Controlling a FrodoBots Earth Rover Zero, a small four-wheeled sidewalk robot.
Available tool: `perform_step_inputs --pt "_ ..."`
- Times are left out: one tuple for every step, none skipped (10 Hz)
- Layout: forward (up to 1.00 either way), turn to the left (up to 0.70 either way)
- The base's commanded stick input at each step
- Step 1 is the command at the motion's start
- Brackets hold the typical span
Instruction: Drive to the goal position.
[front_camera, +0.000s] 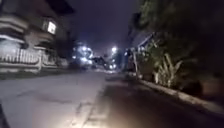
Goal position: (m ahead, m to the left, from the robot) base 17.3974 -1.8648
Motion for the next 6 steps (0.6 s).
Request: perform_step_inputs --pt "0.7 -0.16" --pt "0.7 -0.35" --pt "0.7 -0.35" --pt "0.7 -0.35" --pt "0.7 -0.35" --pt "0.7 -0.35"
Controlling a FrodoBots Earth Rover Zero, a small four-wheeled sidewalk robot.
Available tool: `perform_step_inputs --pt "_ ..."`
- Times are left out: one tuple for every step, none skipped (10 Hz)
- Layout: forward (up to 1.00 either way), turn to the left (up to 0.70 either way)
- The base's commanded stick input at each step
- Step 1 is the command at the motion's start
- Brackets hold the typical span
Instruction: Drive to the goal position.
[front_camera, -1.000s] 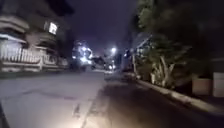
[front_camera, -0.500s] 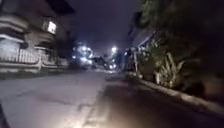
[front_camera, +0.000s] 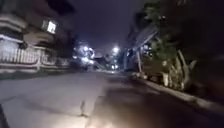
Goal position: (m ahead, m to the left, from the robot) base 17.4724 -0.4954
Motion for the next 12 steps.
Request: perform_step_inputs --pt "0.7 -0.35" --pt "0.7 -0.32" --pt "0.7 -0.2" --pt "0.7 0.0" --pt "0.7 0.0" --pt "0.7 0.0" --pt "0.7 0.0" --pt "0.7 0.0" --pt "0.7 0.0" --pt "0.7 0.0" --pt "0.7 0.0" --pt "0.7 0.0"
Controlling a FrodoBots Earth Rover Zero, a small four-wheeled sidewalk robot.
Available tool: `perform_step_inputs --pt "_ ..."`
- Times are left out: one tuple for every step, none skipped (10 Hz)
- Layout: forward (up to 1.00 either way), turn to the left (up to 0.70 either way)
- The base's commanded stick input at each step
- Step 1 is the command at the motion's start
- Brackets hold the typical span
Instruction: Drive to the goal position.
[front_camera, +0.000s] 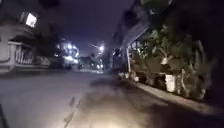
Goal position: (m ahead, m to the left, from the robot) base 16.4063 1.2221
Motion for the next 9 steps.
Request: perform_step_inputs --pt "0.7 0.0" --pt "0.7 0.0" --pt "0.7 0.0" --pt "0.7 0.0" --pt "0.7 0.0" --pt "0.7 0.0" --pt "0.7 0.0" --pt "0.7 0.0" --pt "0.7 0.0"
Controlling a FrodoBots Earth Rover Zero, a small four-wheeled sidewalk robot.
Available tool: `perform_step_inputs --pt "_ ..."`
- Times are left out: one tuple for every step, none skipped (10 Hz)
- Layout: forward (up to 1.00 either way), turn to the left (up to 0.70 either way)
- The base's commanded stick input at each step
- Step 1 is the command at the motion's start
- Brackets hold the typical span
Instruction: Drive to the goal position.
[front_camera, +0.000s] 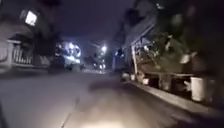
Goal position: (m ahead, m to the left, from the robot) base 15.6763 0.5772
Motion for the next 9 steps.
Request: perform_step_inputs --pt "0.7 0.0" --pt "0.7 0.0" --pt "0.7 0.0" --pt "0.7 0.0" --pt "0.7 0.0" --pt "0.7 0.0" --pt "0.7 0.0" --pt "0.7 0.0" --pt "0.7 0.0"
